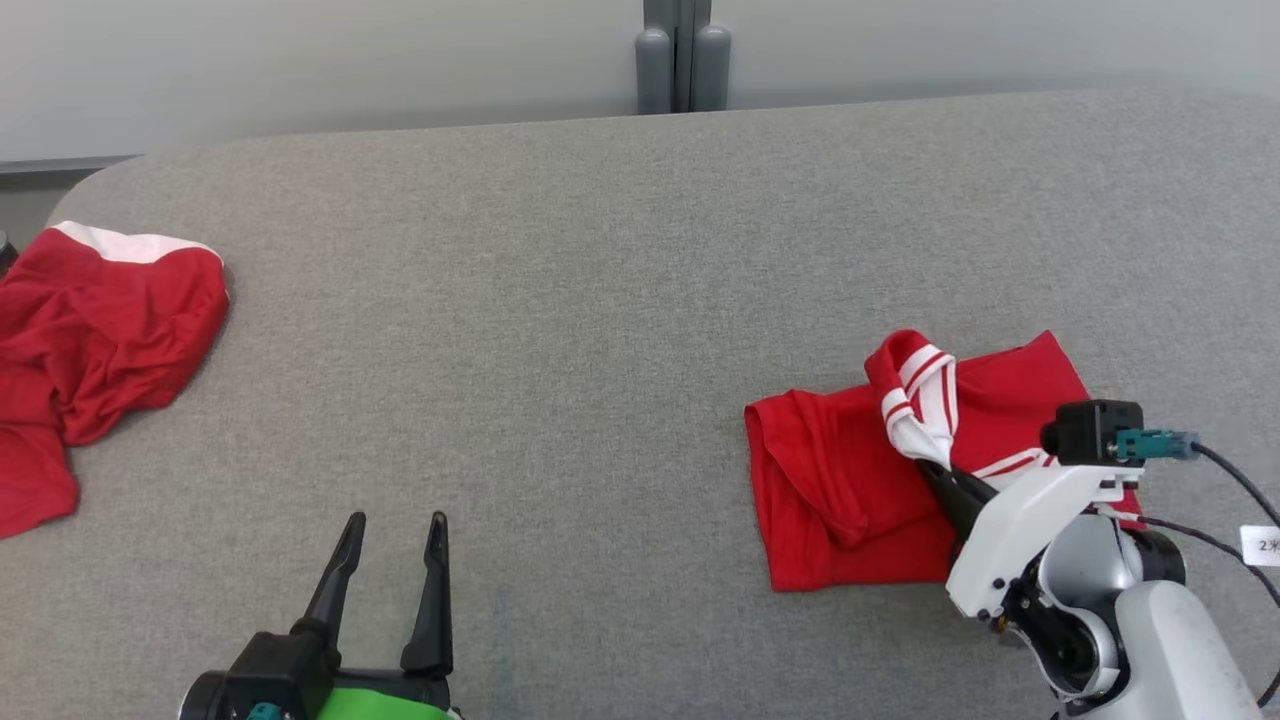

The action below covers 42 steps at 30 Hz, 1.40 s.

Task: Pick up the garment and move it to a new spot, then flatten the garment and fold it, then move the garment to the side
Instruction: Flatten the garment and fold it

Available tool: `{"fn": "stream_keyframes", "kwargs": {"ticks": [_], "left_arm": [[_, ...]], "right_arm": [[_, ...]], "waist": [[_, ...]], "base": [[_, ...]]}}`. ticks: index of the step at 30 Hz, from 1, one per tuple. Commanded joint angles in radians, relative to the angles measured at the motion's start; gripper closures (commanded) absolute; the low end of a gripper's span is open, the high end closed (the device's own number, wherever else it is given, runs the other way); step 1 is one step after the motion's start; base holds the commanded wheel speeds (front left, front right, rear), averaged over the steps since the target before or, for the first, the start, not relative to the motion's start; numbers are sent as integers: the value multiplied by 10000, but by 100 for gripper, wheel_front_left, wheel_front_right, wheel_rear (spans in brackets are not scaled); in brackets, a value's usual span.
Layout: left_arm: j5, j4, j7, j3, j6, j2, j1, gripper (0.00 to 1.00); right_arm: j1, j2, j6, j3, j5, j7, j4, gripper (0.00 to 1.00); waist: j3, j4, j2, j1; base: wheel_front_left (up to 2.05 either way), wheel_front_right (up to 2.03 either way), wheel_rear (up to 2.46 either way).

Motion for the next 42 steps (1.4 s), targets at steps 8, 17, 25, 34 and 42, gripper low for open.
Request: {"fn": "stream_keyframes", "kwargs": {"ticks": [8,17,25,34,42], "left_arm": [[103,156,-14,91,54,11,212,0],[206,440,-14,213,33,10,237,0],[227,585,-14,267,-2,10,234,0],[297,589,-14,256,10,11,370,0],[259,548,-14,267,109,10,535,0]], "right_arm": [[-607,212,0,594,-330,-1458,1346,100],[-1086,233,1,1338,18,-2282,2424,100],[-1293,239,1,2074,509,-2875,2829,0],[-633,230,0,2548,1250,-4281,1000,0],[680,-320,0,906,-814,-5768,-461,0]], "waist": [[-144,37,0,1],[-233,186,0,1],[-262,242,0,1],[-359,183,0,1],[-510,38,0,1]], "base": [[0,0,0],[0,0,0],[0,0,0],[0,0,0],[0,0,0]]}}
